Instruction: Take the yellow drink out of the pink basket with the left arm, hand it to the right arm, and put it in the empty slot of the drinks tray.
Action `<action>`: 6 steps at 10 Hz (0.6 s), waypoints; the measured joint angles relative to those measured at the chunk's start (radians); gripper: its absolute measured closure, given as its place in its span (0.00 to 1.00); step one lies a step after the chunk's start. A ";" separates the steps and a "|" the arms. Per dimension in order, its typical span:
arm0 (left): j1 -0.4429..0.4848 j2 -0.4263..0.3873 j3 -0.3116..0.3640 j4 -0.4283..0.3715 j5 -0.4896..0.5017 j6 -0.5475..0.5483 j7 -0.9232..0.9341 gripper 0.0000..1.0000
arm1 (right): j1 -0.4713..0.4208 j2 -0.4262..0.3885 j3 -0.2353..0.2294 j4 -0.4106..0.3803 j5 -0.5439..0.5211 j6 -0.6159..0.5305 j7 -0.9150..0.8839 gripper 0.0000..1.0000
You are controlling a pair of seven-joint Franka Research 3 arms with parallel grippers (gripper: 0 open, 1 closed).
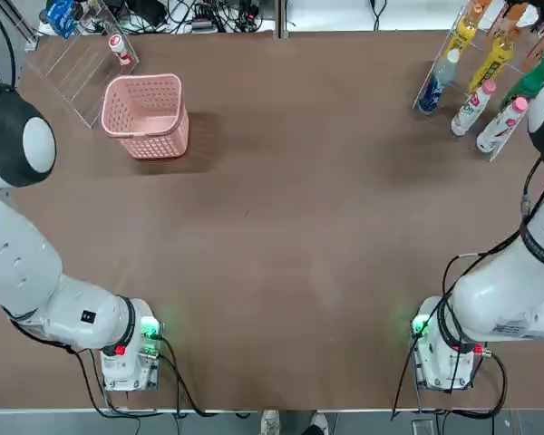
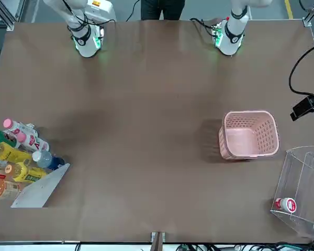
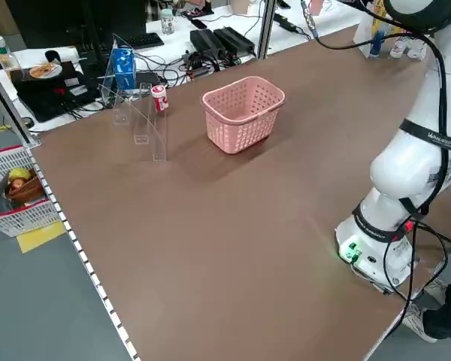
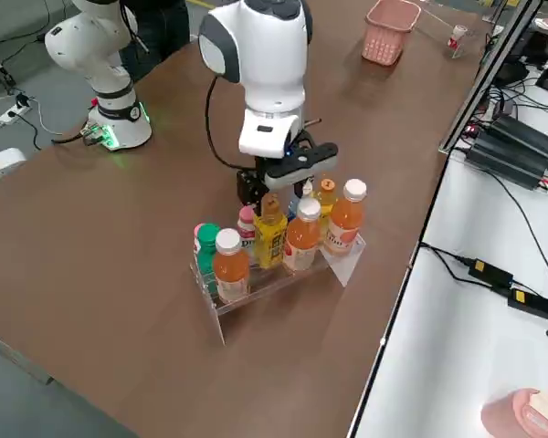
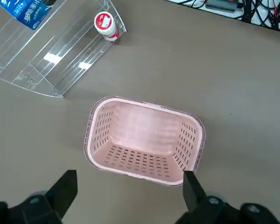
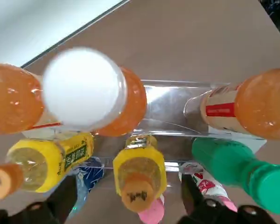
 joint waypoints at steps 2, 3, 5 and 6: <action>0.000 0.000 0.000 0.000 0.000 0.000 0.000 0.00 | 0.009 -0.086 0.002 0.001 0.000 -0.075 -0.005 0.01; 0.000 0.000 0.000 0.000 0.000 0.000 0.000 0.00 | 0.021 -0.138 0.003 0.002 0.000 -0.128 -0.009 0.01; 0.000 0.000 0.000 0.000 0.000 0.000 0.000 0.00 | 0.046 -0.240 0.029 0.002 0.001 -0.250 -0.040 0.01; 0.000 0.000 0.001 0.000 0.000 0.000 0.000 0.00 | 0.050 -0.278 0.071 0.001 0.000 -0.304 -0.053 0.01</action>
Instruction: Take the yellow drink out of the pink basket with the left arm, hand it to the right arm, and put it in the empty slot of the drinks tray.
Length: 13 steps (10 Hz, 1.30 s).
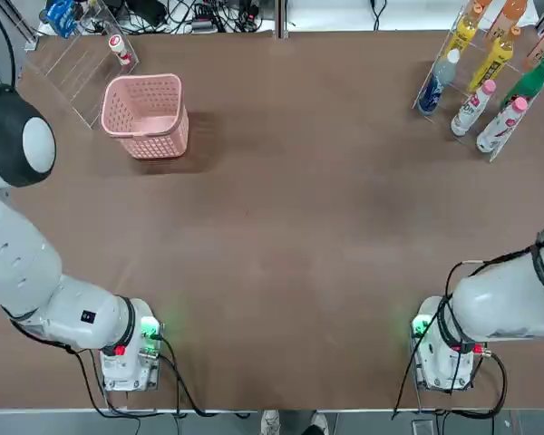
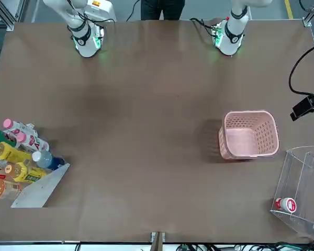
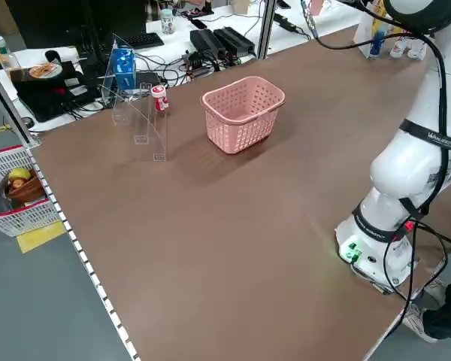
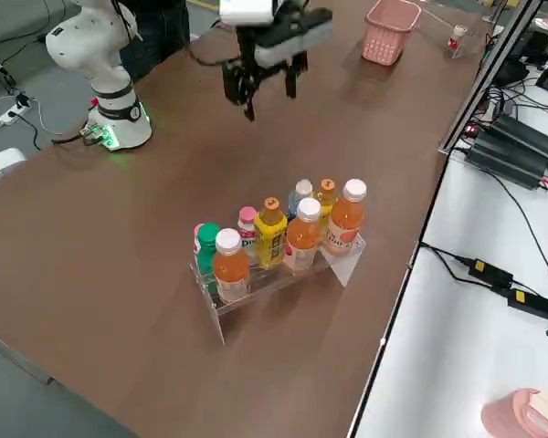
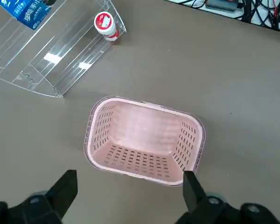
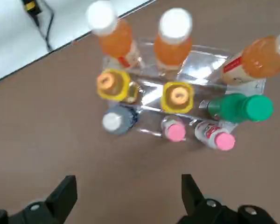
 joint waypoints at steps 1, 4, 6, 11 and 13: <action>0.000 0.000 0.000 0.000 0.000 0.000 0.000 0.00 | 0.004 -0.027 0.052 0.000 -0.009 -0.040 -0.024 0.01; 0.000 0.000 0.000 0.000 0.000 0.000 0.001 0.00 | 0.010 -0.082 0.269 -0.001 -0.166 -0.120 -0.042 0.01; 0.000 0.000 -0.001 0.000 0.000 0.000 0.003 0.00 | 0.012 -0.091 0.292 -0.002 -0.173 -0.122 -0.043 0.01; -0.001 0.000 -0.003 0.000 0.000 0.000 0.005 0.00 | -0.001 -0.093 0.287 -0.051 -0.173 -0.072 -0.046 0.01; -0.001 0.000 -0.003 -0.001 0.000 0.000 0.005 0.00 | -0.001 -0.095 0.287 -0.062 -0.173 -0.067 -0.046 0.01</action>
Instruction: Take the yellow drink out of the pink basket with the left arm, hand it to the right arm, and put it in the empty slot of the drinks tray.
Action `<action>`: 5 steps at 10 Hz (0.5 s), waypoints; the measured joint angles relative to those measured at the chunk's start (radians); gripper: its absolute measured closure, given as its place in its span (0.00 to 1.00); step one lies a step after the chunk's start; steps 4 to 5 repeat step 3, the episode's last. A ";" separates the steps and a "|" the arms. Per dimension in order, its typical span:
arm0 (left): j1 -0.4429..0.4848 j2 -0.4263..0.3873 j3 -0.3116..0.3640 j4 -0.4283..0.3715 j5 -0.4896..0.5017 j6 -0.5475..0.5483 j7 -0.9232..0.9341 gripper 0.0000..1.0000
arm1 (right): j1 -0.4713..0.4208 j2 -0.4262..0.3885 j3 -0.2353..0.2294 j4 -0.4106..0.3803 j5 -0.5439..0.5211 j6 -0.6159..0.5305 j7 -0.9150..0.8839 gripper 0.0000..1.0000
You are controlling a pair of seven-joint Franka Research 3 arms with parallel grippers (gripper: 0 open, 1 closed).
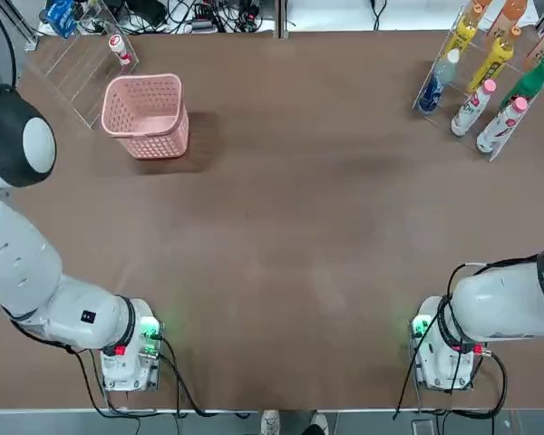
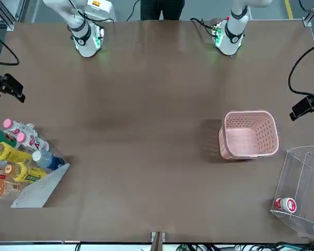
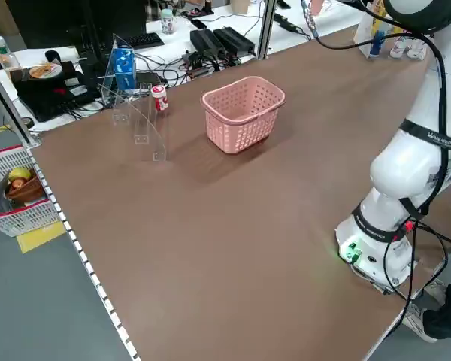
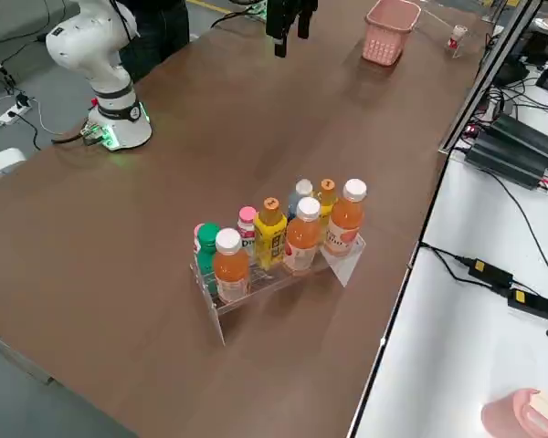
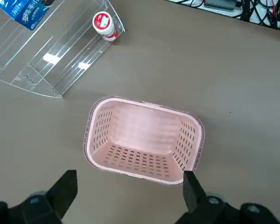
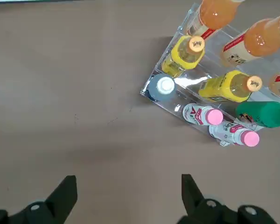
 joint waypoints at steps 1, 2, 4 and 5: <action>0.000 0.000 0.000 0.000 0.000 0.000 0.000 0.00 | 0.000 0.000 0.000 -0.003 0.000 0.000 0.000 0.01; 0.000 0.000 0.000 0.000 0.000 0.000 0.000 0.00 | 0.000 0.000 0.000 -0.004 0.000 0.000 0.000 0.01; 0.000 0.000 -0.001 0.000 0.000 0.000 0.000 0.00 | 0.000 0.000 -0.001 -0.004 0.000 -0.002 -0.001 0.01; 0.000 0.000 -0.001 0.000 0.000 0.000 0.000 0.00 | 0.000 0.000 -0.001 -0.004 0.000 -0.002 -0.001 0.01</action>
